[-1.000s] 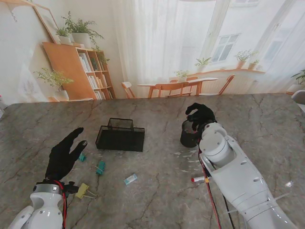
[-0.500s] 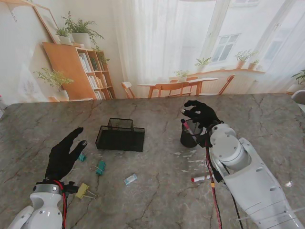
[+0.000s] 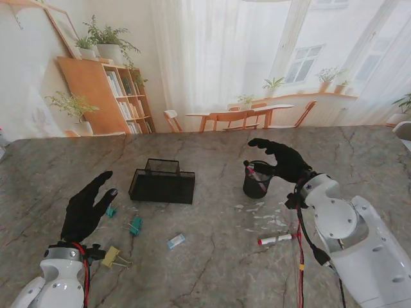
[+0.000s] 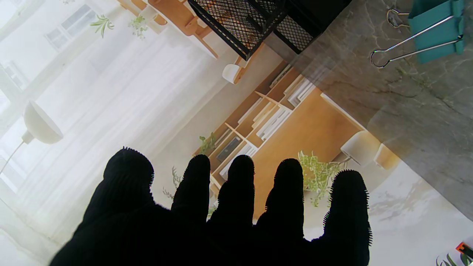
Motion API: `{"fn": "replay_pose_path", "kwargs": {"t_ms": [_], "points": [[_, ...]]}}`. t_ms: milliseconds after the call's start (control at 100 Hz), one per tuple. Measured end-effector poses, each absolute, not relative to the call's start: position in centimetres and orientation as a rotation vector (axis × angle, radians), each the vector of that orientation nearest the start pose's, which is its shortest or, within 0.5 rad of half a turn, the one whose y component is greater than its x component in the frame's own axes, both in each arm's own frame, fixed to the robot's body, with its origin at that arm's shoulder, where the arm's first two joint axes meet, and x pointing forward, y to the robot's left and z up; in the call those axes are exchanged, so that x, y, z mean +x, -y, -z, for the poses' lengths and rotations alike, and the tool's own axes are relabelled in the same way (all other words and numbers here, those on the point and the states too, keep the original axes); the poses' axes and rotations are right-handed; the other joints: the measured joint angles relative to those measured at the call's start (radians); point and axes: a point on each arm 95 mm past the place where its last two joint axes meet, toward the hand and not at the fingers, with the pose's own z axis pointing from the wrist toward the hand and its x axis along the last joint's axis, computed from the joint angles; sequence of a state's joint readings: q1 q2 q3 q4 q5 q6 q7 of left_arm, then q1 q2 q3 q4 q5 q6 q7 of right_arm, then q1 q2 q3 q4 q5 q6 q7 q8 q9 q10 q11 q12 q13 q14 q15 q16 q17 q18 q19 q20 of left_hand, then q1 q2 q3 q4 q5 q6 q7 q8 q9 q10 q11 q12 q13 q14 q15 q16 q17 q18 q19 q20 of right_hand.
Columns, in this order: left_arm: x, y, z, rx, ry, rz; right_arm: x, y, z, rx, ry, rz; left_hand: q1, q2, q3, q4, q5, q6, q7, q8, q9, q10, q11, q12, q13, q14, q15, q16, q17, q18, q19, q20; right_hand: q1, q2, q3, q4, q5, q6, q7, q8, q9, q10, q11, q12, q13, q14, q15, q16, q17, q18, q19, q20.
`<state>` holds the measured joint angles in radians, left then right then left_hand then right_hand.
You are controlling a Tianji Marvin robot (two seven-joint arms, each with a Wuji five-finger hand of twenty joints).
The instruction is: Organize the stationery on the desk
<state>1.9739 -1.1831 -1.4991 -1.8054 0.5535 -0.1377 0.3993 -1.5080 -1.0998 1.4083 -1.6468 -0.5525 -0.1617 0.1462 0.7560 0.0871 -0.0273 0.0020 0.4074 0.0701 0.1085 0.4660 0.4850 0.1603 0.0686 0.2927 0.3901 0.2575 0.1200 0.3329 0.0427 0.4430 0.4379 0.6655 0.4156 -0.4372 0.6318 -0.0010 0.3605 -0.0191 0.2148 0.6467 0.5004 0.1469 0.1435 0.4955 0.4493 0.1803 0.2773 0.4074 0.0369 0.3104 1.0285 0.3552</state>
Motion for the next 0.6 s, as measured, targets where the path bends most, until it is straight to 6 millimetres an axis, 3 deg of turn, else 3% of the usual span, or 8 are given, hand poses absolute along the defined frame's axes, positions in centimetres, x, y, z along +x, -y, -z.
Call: {"fn": "replay_pose_path", "kwargs": {"t_ms": [80, 190, 240, 320, 510, 600], "points": [[30.6, -6.5, 31.6, -1.525, -0.705, 1.842, 42.0, 4.8, 25.4, -1.812, 1.893, 2.505, 0.000, 0.000, 0.000, 0.007, 0.000, 0.000, 0.000, 0.007, 0.000, 0.000, 0.000, 0.000, 0.000, 0.000, 0.000, 0.000, 0.000, 0.000, 0.000, 0.000, 0.000, 0.000, -0.011, 0.000, 0.000, 0.000, 0.004, 0.000, 0.001, -0.004, 0.000, 0.000, -0.006, -0.010, 0.013, 0.000, 0.000, -0.007, 0.000, 0.000], [30.6, -6.5, 31.6, -1.526, -0.708, 1.844, 40.8, 5.2, 26.0, -1.795, 1.948, 2.476, 0.000, 0.000, 0.000, -0.002, 0.000, 0.000, 0.000, 0.008, 0.000, 0.000, 0.000, 0.000, 0.000, 0.000, 0.000, 0.000, 0.000, 0.000, 0.000, 0.000, -0.001, -0.005, -0.011, -0.002, 0.000, 0.000, 0.006, 0.000, 0.002, -0.004, 0.000, 0.000, -0.007, -0.012, 0.046, 0.011, 0.001, -0.007, 0.012, 0.000], [30.6, -6.5, 31.6, -1.525, -0.713, 1.843, 40.2, 5.5, 26.3, -1.734, 2.061, 2.461, 0.000, 0.000, 0.000, -0.002, 0.000, 0.000, 0.000, 0.008, 0.000, 0.000, 0.000, 0.000, 0.000, 0.000, 0.000, 0.000, 0.000, 0.000, 0.000, 0.000, -0.010, -0.019, -0.011, -0.011, 0.000, 0.000, 0.008, 0.009, 0.002, -0.004, 0.001, 0.004, -0.007, -0.013, 0.066, 0.013, 0.007, -0.008, 0.028, 0.004], [30.6, -6.5, 31.6, -1.516, -0.727, 1.839, 39.2, 6.0, 27.1, -1.544, 2.326, 2.400, 0.000, 0.000, 0.000, 0.007, 0.000, 0.000, 0.000, 0.008, 0.000, 0.000, 0.000, 0.000, 0.000, 0.000, 0.000, 0.000, 0.000, 0.000, 0.000, 0.000, -0.011, -0.040, -0.011, -0.011, 0.000, 0.000, 0.021, 0.019, 0.007, -0.009, 0.032, 0.025, -0.007, -0.024, 0.111, 0.019, 0.027, -0.011, 0.066, 0.027], [30.7, -6.4, 31.7, -1.513, -0.740, 1.840, 37.3, 6.9, 29.0, -1.308, 2.605, 2.260, 0.000, 0.000, 0.000, -0.002, 0.000, 0.000, 0.000, 0.008, 0.000, 0.000, 0.000, 0.000, 0.000, 0.000, 0.000, 0.000, 0.000, 0.000, 0.002, 0.000, -0.011, -0.068, -0.011, -0.022, 0.000, -0.001, 0.033, 0.046, 0.013, -0.021, 0.098, 0.096, -0.007, -0.037, 0.217, 0.039, 0.062, -0.032, 0.132, 0.052], [30.7, -6.4, 31.7, -1.514, -0.740, 1.841, 36.4, 7.4, 29.9, -1.222, 2.701, 2.225, 0.000, 0.000, 0.000, 0.007, 0.000, 0.000, 0.000, 0.009, 0.000, 0.000, 0.000, 0.000, 0.000, 0.000, 0.000, 0.000, 0.000, 0.000, 0.007, 0.000, -0.011, -0.068, -0.011, -0.022, -0.011, 0.025, 0.043, 0.061, -0.015, -0.021, 0.133, 0.130, -0.016, -0.037, 0.253, 0.047, 0.062, -0.033, 0.142, 0.052]]}}
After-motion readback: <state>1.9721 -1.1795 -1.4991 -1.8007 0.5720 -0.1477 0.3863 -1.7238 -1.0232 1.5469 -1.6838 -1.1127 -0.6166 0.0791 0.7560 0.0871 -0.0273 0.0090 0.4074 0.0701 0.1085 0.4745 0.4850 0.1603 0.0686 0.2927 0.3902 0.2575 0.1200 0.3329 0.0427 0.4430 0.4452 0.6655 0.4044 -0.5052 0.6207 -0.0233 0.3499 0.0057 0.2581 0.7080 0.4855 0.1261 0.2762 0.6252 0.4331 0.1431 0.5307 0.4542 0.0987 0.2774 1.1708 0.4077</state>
